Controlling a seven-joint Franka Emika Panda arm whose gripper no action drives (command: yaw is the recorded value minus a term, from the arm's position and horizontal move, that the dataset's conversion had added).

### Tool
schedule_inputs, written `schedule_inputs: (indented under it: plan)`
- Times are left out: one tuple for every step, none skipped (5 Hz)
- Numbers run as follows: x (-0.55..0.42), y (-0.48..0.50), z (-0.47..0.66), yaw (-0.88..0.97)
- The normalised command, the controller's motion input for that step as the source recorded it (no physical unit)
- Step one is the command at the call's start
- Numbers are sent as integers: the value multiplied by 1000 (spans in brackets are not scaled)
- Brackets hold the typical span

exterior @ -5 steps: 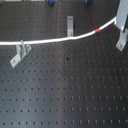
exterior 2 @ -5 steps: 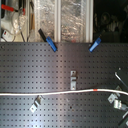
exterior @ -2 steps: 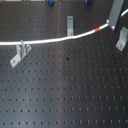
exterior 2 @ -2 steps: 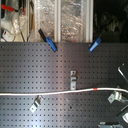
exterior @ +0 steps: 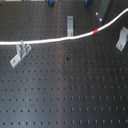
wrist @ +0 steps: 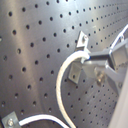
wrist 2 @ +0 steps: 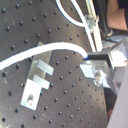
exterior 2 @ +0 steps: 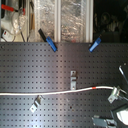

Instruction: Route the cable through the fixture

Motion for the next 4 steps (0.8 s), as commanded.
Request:
schedule_inputs:
  plan:
    - [89,32,237,303]
    - [69,93,437,26]
    - [-25,114,322,-71]
    - [-24,97,-2,-11]
